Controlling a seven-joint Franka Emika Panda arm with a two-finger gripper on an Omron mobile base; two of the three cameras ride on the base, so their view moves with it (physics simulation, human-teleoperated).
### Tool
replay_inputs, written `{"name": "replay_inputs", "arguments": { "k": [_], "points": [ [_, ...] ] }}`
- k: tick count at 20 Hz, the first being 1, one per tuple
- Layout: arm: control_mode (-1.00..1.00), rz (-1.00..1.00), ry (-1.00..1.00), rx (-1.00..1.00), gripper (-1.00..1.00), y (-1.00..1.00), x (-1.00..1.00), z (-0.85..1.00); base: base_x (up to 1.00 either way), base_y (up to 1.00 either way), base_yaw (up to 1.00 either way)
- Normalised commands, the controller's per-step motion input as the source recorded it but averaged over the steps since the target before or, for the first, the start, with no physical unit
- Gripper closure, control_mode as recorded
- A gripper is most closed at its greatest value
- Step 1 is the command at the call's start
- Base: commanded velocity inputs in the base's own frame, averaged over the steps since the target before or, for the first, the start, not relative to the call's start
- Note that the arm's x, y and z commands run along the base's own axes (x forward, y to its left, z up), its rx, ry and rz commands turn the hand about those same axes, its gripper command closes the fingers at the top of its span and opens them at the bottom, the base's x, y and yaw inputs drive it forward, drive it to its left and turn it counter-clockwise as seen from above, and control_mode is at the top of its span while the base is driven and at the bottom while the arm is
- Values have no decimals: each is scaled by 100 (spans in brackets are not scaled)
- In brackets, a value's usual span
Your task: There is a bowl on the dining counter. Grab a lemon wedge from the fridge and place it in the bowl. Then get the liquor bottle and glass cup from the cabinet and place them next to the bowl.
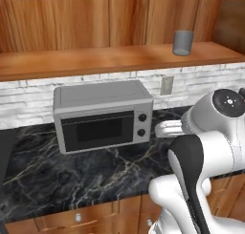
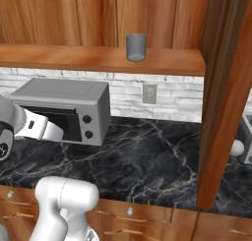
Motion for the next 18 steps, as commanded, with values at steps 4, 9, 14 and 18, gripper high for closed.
{"name": "replay_inputs", "arguments": {
  "k": [4,9,14,18],
  "points": [
    [-100,0,0,0,-100,0,2,0,8,-1,-3],
    [-100,17,-5,-3,-100,-28,16,14,0,0,0],
    [-100,23,-24,-18,-100,-23,-10,51,0,0,0],
    [-100,33,-25,-37,-100,-11,-32,58,0,0,0]
  ]
}}
